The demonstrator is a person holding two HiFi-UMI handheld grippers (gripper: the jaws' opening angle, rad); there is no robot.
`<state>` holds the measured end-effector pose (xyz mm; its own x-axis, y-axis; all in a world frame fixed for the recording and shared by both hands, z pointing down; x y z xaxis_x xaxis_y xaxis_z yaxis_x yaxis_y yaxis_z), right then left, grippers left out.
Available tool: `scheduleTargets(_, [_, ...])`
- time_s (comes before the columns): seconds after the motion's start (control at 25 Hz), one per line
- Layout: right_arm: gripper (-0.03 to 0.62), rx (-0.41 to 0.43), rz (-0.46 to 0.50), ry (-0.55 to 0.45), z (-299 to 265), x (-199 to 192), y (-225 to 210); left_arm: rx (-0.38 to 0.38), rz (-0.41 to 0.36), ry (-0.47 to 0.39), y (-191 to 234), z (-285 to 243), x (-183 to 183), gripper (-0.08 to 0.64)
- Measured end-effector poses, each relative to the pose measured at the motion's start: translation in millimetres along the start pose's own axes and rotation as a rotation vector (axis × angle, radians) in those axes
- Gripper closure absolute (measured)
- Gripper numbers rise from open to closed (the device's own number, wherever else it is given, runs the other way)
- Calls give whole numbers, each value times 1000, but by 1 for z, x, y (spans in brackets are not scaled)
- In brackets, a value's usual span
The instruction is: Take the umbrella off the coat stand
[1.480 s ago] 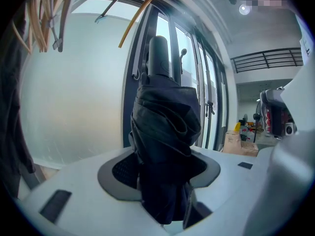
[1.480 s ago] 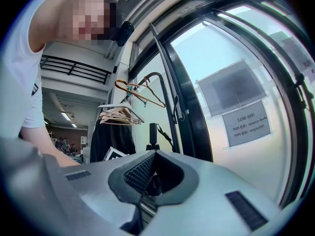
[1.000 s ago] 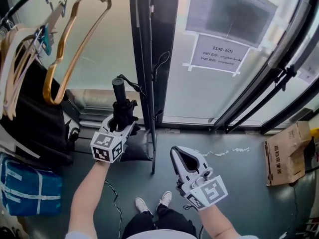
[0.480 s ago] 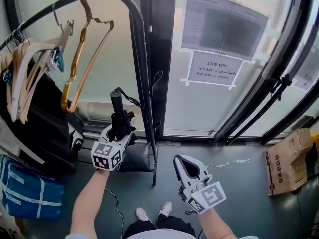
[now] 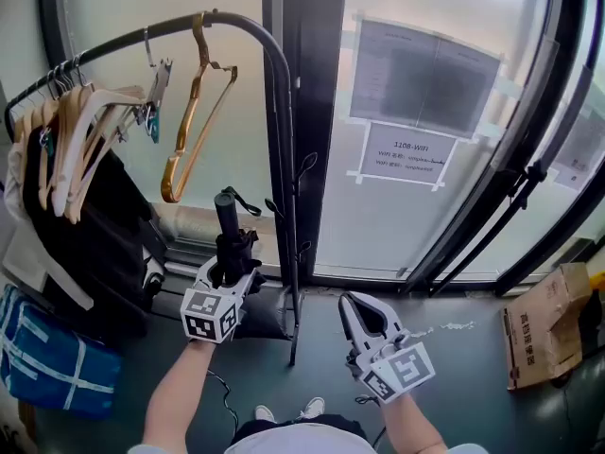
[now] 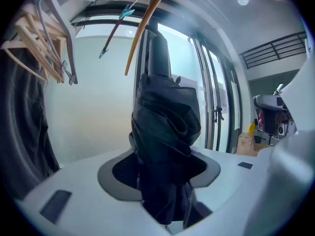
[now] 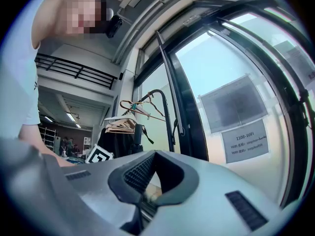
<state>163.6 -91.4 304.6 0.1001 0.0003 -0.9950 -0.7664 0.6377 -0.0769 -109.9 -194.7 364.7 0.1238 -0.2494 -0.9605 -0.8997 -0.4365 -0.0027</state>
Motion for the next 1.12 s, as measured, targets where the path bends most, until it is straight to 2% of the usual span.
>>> scheduleTargets(0.4, [575,-22,32,-12,13,17,10,54,70,-68,3,74,9,318])
scheduleTargets(0.6, [575,-32,50,9,15,15,10,96,29,-87,6,113,8,318])
scheduleTargets(0.72, [575,-58,47,9,20,15,8,114,31,-95,4,135,-2,318])
scheduleTargets(0.88, [575,-107,59,-2,31,19,4,141,85,-94,2,163,-22,318])
scheduleTargets(1.12, [575,-183,107,20,54,23,-4,231,126,-110,18,205,-33,318])
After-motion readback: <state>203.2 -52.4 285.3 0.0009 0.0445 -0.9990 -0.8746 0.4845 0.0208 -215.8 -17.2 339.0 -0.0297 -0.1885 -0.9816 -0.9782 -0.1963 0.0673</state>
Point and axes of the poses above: the fingertips, and each gripper's own axes: z backward along the fingers, y to its left, x out of its top, the point moved 7 cm from there along z, backward along the fingers, and after that the axes turned 3 degrees about y, right-handed, at the moved point
